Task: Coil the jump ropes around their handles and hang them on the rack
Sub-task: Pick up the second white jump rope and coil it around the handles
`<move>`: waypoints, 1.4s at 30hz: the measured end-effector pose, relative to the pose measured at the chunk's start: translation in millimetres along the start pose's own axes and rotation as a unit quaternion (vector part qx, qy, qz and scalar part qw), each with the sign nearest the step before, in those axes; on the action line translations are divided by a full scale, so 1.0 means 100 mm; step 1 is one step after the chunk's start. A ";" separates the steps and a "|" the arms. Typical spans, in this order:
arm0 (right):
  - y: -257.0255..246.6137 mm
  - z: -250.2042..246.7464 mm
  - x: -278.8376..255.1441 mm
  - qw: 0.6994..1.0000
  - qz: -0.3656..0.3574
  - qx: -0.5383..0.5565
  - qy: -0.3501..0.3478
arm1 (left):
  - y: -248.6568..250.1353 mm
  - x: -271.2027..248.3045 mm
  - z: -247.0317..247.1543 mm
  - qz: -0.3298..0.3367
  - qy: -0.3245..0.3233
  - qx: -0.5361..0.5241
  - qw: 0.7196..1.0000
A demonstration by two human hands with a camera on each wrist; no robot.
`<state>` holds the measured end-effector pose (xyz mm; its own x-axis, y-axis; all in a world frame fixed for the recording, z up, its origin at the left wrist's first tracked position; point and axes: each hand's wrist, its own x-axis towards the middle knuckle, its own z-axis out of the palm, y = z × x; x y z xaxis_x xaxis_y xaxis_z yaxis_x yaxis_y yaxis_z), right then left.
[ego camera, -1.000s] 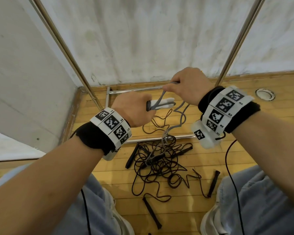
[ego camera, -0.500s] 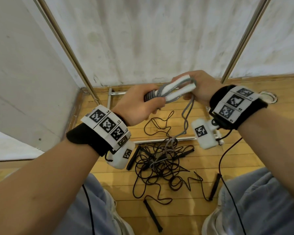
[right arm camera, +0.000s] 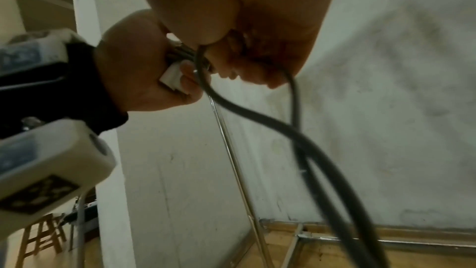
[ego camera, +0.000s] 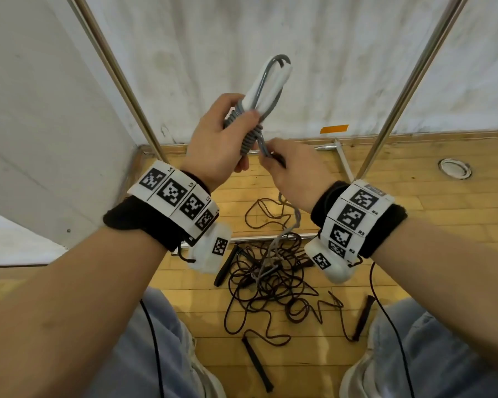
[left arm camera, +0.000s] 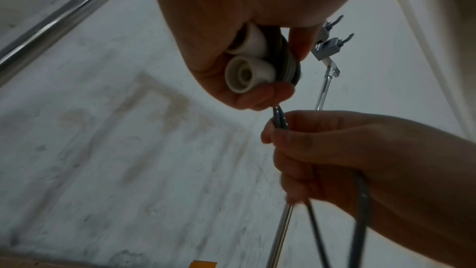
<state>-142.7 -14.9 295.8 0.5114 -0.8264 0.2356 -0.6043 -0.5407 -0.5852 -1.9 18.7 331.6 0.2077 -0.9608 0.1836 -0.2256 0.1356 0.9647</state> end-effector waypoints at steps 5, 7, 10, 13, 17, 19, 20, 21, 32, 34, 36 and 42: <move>0.08 0.01 0.13 0.994 0.047 -0.103 0.007 | -0.01 -0.05 0.12 0.003 -0.031 0.040 0.999; 0.07 0.06 0.14 0.996 0.081 -0.018 -0.011 | 0.00 -0.03 0.15 -0.002 -0.031 0.042 0.999; 0.07 0.12 0.11 0.972 0.119 0.181 -0.091 | -0.02 0.00 0.14 0.009 -0.026 0.063 0.998; 0.13 0.13 0.11 0.944 0.121 0.271 -0.145 | -0.04 0.04 0.07 0.017 -0.015 0.077 0.997; 0.19 0.08 0.14 0.912 0.156 0.369 -0.084 | -0.08 0.11 -0.06 0.016 0.013 0.139 0.990; 0.19 0.08 0.13 0.937 0.144 0.311 -0.061 | -0.11 0.13 -0.12 0.029 0.021 0.192 0.981; 0.19 0.08 0.12 0.951 0.128 0.276 -0.060 | -0.14 0.13 -0.13 0.036 0.019 0.223 0.974; 0.17 0.08 0.10 0.962 0.110 0.244 -0.061 | -0.16 0.13 -0.14 0.038 0.013 0.255 0.966; -0.04 -0.11 -0.03 0.991 0.008 0.066 -0.114 | -0.43 0.16 -0.22 -0.009 -0.066 0.508 0.859; -0.03 -0.18 -0.01 0.991 -0.004 0.070 -0.118 | -0.47 0.16 -0.18 -0.012 -0.102 0.524 0.845; -0.01 -0.23 0.00 0.992 -0.015 0.066 -0.108 | -0.49 0.14 -0.14 -0.019 -0.137 0.529 0.837; 0.07 -0.25 0.06 0.998 -0.039 -0.008 -0.041 | -0.49 0.03 0.08 0.004 -0.183 0.568 0.803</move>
<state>-159.4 -27.9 312.2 0.6050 -0.7665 0.2155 -0.5696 -0.6058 -0.5555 2.4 7.4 283.5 -0.0456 -0.9958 -0.0795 -0.9906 0.0348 0.1323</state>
